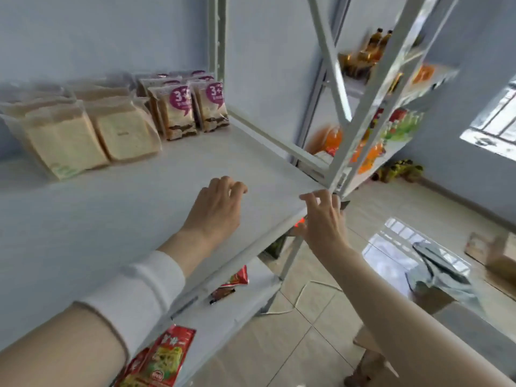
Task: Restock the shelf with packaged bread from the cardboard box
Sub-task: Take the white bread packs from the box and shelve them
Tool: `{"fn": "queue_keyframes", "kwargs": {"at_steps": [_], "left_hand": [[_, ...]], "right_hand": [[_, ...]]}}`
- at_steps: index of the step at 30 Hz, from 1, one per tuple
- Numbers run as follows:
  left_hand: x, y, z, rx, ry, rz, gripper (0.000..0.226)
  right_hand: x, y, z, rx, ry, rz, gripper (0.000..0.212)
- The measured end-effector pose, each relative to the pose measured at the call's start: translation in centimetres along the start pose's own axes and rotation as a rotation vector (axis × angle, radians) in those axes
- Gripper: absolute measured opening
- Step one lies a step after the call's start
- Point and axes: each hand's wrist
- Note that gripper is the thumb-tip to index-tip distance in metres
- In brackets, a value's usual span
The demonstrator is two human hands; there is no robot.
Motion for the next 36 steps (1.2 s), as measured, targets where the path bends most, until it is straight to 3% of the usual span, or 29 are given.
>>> {"fn": "queue_keyframes", "kwargs": {"at_steps": [4,10,15,21,25,29,33,36], "left_hand": [[1.7,14.5,2.9,0.051,-0.091,0.196,0.033],[0.8,37.4,13.2,0.082,-0.3,0.449,0.033],[-1.7,49.8,22.5,0.083,-0.504,0.585,0.04],[-0.4,55.6,32.4,0.098,-0.659,0.573,0.042],[2.1,57.6,40.5,0.041,-0.788,0.493,0.048],[3.4,58.8,49.5,-0.039,-0.919,0.346,0.058],[4.3,59.3,57.5,-0.157,-0.978,0.078,0.077],[4.7,59.7,62.1,-0.223,-0.946,-0.002,0.084]], "right_hand": [[-6.4,11.9,-1.1,-0.113,-0.07,0.194,0.049],[-19.6,31.5,1.0,-0.197,-0.251,0.512,0.045],[-29.3,44.0,5.7,-0.128,-0.39,0.801,0.039],[-32.0,53.1,12.4,-0.035,-0.548,0.912,0.039],[-31.6,58.1,18.9,0.072,-0.637,0.994,0.037],[-31.0,63.1,27.2,0.25,-0.665,1.135,0.051],[-29.1,68.1,35.4,0.524,-0.536,1.42,0.069],[-27.9,71.5,40.7,0.707,-0.476,1.696,0.084]]}}
Point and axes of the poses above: each hand's wrist, its own x-axis towards the middle knuckle, its own z-axis out of the palm, y = z × x, and after that the axes turned 6 degrees about -y, right-handed
